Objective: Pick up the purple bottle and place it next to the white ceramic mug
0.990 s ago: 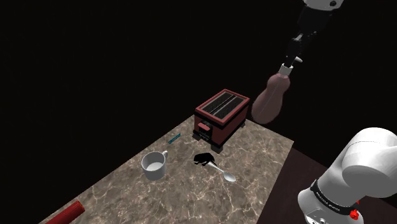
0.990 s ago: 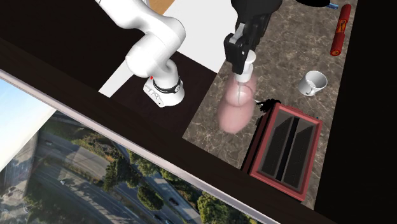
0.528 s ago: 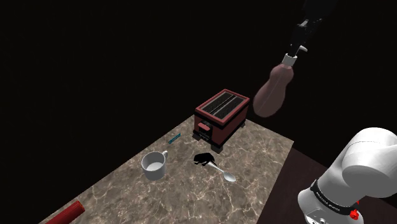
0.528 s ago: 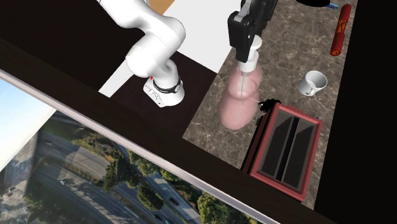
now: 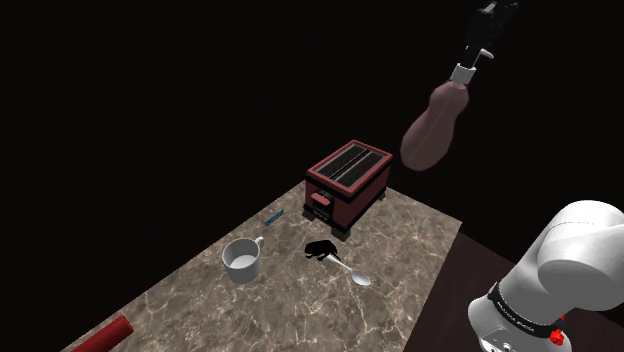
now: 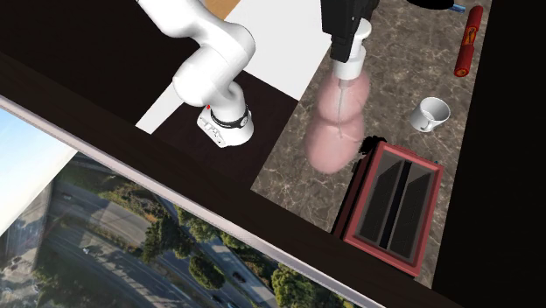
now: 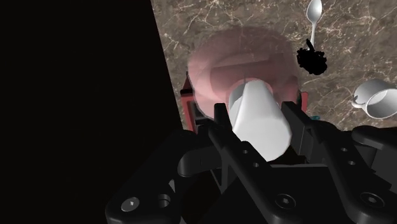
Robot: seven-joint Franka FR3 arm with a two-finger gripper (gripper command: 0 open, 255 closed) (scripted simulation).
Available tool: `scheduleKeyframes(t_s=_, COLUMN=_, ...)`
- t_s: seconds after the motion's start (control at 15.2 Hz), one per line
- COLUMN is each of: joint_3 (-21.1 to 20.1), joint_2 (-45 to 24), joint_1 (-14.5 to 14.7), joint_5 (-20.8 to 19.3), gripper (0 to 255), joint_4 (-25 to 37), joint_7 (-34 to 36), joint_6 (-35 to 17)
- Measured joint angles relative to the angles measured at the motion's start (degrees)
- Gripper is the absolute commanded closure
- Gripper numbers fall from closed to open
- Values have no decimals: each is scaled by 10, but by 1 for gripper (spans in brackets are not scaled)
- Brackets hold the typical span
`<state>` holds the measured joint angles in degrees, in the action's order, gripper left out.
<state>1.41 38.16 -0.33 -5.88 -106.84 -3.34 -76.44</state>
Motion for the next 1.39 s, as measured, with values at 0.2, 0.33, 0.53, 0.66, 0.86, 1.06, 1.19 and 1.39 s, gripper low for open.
scheduleKeyframes(t_s=0.2, joint_3=-1, joint_2=-16, joint_1=0, joint_5=0, gripper=255, joint_4=36, joint_7=-2, joint_6=20)
scheduleKeyframes(t_s=0.33, joint_3=0, joint_2=-29, joint_1=-1, joint_5=0, gripper=255, joint_4=64, joint_7=-4, joint_6=34)
scheduleKeyframes(t_s=0.53, joint_3=0, joint_2=-47, joint_1=-1, joint_5=0, gripper=255, joint_4=104, joint_7=-7, joint_6=57)
scheduleKeyframes(t_s=0.66, joint_3=-1, joint_2=-59, joint_1=-1, joint_5=0, gripper=255, joint_4=133, joint_7=-8, joint_6=74)
scheduleKeyframes(t_s=0.86, joint_3=-9, joint_2=-71, joint_1=0, joint_5=3, gripper=255, joint_4=141, joint_7=2, joint_6=71)
scheduleKeyframes(t_s=1.06, joint_3=-29, joint_2=-83, joint_1=4, joint_5=11, gripper=255, joint_4=121, joint_7=30, joint_6=42)
scheduleKeyframes(t_s=1.19, joint_3=-44, joint_2=-97, joint_1=8, joint_5=17, gripper=255, joint_4=110, joint_7=50, joint_6=18)
scheduleKeyframes(t_s=1.39, joint_3=-66, joint_2=-125, joint_1=13, joint_5=22, gripper=255, joint_4=100, joint_7=80, joint_6=-18)
